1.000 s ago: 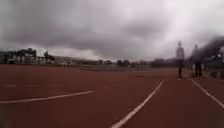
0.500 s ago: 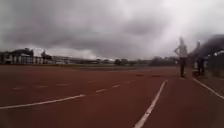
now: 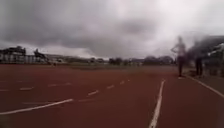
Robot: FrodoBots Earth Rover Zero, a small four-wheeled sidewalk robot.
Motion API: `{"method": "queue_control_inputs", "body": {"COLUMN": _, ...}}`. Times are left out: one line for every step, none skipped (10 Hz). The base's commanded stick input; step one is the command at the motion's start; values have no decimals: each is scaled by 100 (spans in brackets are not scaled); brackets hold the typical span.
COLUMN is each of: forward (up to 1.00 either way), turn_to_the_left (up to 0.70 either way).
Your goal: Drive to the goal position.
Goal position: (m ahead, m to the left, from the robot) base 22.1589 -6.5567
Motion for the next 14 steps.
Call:
{"method": "queue_control_inputs", "body": {"forward": 70, "turn_to_the_left": -35}}
{"method": "queue_control_inputs", "body": {"forward": 70, "turn_to_the_left": -35}}
{"method": "queue_control_inputs", "body": {"forward": 70, "turn_to_the_left": -30}}
{"method": "queue_control_inputs", "body": {"forward": 70, "turn_to_the_left": -34}}
{"method": "queue_control_inputs", "body": {"forward": 70, "turn_to_the_left": -35}}
{"method": "queue_control_inputs", "body": {"forward": 70, "turn_to_the_left": -30}}
{"method": "queue_control_inputs", "body": {"forward": 70, "turn_to_the_left": -1}}
{"method": "queue_control_inputs", "body": {"forward": 70, "turn_to_the_left": 6}}
{"method": "queue_control_inputs", "body": {"forward": 70, "turn_to_the_left": 12}}
{"method": "queue_control_inputs", "body": {"forward": 70, "turn_to_the_left": -19}}
{"method": "queue_control_inputs", "body": {"forward": 70, "turn_to_the_left": -31}}
{"method": "queue_control_inputs", "body": {"forward": 70, "turn_to_the_left": -28}}
{"method": "queue_control_inputs", "body": {"forward": 70, "turn_to_the_left": -35}}
{"method": "queue_control_inputs", "body": {"forward": 70, "turn_to_the_left": -31}}
